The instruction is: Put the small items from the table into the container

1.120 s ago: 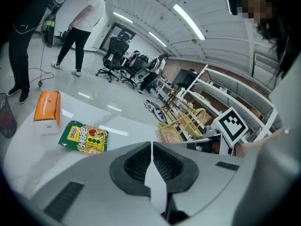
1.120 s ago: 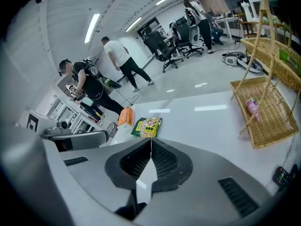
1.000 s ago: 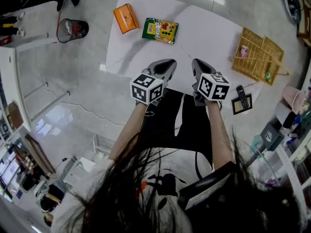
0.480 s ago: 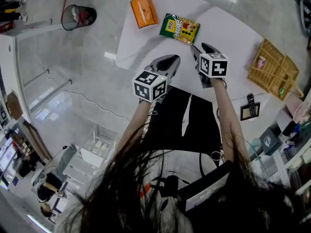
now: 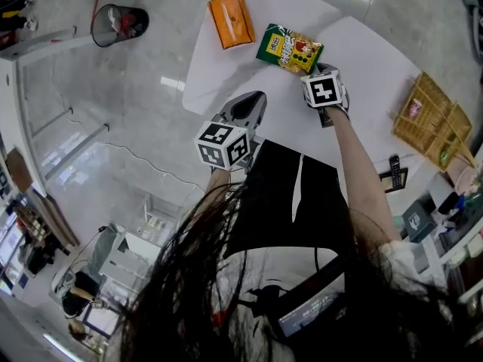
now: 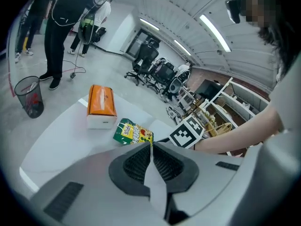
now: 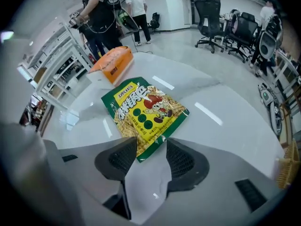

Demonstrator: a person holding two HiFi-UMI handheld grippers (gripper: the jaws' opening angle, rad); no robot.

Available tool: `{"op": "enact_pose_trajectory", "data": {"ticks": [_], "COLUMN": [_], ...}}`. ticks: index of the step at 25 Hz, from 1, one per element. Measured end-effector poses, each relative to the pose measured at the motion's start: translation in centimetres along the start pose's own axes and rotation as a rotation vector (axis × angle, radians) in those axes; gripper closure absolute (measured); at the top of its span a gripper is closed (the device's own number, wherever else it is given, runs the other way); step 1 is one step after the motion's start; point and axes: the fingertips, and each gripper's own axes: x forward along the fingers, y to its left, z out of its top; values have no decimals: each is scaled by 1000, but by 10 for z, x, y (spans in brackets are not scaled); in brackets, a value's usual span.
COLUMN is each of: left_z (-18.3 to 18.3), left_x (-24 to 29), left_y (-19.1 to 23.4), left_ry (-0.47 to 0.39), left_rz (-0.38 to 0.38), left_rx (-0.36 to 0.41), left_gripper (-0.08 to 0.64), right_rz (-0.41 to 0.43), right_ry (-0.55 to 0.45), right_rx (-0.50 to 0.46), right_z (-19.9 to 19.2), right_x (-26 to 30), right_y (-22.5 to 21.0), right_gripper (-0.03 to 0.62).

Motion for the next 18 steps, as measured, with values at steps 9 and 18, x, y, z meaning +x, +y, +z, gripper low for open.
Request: {"op": "enact_pose_trajectory", "data": {"ticks": [9, 18], "left_z": [3, 9], "left_x": [7, 29], "left_y": [14, -18], "left_ry": [-5, 36], "left_rz": [22, -44], "left_rx": [-20, 41], "left_gripper": [546, 547], "right_rz": [-55, 55], "right_ry": [-6, -76], "right_rx": [68, 182], "right_z": [3, 10], "right_x": [1, -24], "right_y": [-15, -14], "right_gripper": [485, 581]}}
